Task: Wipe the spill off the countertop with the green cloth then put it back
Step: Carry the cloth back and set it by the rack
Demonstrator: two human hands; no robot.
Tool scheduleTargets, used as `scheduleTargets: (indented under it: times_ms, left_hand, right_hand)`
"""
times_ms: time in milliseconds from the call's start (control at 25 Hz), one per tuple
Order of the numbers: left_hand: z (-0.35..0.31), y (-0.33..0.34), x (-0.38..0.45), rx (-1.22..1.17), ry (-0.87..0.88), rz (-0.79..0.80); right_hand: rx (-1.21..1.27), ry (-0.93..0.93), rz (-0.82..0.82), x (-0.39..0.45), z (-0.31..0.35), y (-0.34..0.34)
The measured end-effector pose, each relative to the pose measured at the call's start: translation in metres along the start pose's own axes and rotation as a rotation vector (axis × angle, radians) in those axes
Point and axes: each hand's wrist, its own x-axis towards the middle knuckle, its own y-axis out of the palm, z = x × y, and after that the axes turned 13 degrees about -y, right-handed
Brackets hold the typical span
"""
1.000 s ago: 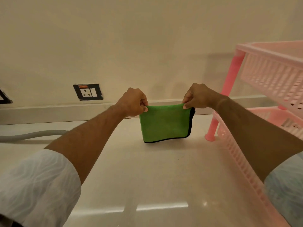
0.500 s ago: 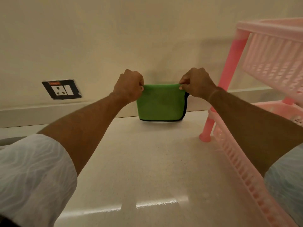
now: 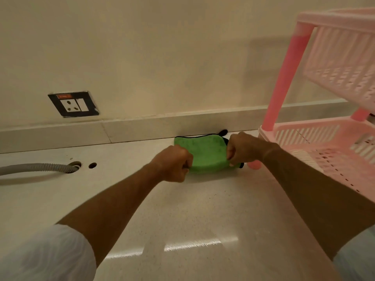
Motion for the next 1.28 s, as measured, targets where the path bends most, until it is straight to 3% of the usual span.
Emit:
scheduleTargets:
  times_ms: [200, 400, 720, 1280]
  left_hand:
    - [-0.002, 0.027, -0.010, 0.016, 0.035, 0.073]
    - [-0.006, 0.046, -0.001, -0.089, -0.112, -0.118]
    - [-0.003, 0.079, 0.030, -0.016, -0.265, 0.091]
    - [0.014, 0.084, 0.053, 0.002, -0.262, 0.081]
  right_hand:
    - [-0.024, 0.066, 0.142, 0.000, 0.001, 0.030]
    - [-0.015, 0.110, -0.163, 0.009, 0.003, 0.048]
    - [-0.184, 0.069, -0.056, 0.036, -0.001, 0.090]
    - [-0.123, 0.059, -0.089, 0.058, -0.005, 0.090]
